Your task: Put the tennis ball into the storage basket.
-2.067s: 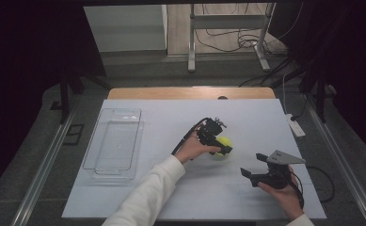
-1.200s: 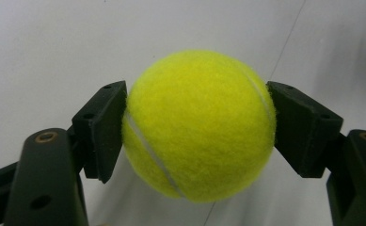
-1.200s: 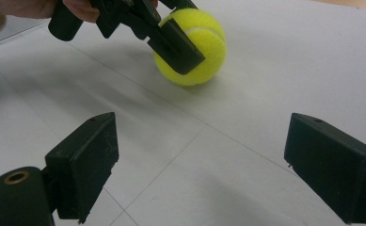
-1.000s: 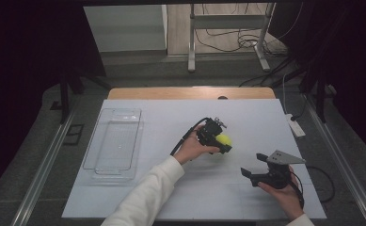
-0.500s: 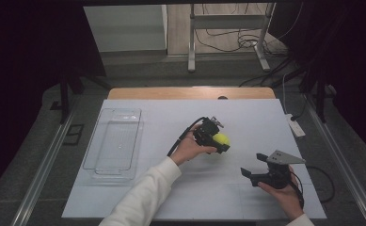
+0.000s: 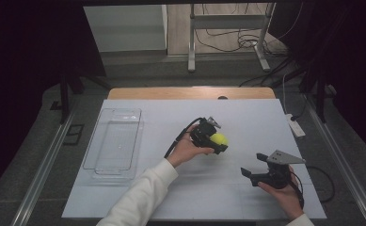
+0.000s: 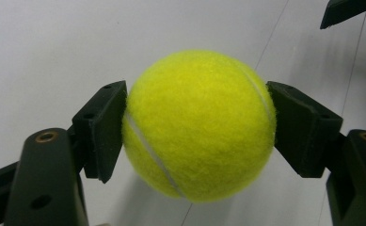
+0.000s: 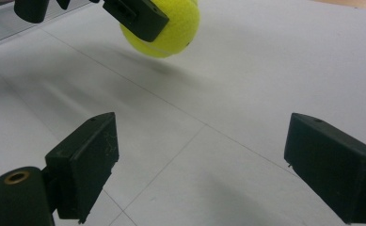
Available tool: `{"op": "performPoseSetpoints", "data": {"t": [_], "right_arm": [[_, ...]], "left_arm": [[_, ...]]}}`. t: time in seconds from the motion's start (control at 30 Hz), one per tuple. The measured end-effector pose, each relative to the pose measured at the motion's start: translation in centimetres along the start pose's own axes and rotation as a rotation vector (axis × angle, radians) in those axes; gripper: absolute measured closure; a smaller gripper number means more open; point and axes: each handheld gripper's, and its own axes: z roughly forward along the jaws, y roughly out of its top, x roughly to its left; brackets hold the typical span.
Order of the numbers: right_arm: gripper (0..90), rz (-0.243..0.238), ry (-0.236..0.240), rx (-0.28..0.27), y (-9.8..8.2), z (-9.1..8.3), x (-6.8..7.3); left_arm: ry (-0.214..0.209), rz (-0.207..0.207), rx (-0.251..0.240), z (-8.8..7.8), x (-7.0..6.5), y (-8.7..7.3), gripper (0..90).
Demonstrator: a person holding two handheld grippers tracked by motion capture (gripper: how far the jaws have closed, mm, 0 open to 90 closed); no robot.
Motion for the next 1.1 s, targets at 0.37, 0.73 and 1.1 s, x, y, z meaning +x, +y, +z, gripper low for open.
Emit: {"op": "performPoseSetpoints", "data": {"t": [0.37,0.73,1.1], "right_arm": [[11.1,-0.002,-0.001,-0.01,0.0,-0.1,0.1],[11.0,-0.004,0.001,-0.005,0.0,0.0,0.1],[11.0,-0.008,0.003,-0.009,0.1,-0.1,0.3]], "left_arm": [[0.019,0.004,-0.027,-1.8,0.1,-1.1,26.5],[0.029,-0.013,-0.043,-2.7,0.6,-2.2,26.5],[0.04,-0.019,-0.068,-4.1,0.6,-2.8,26.5]]}}
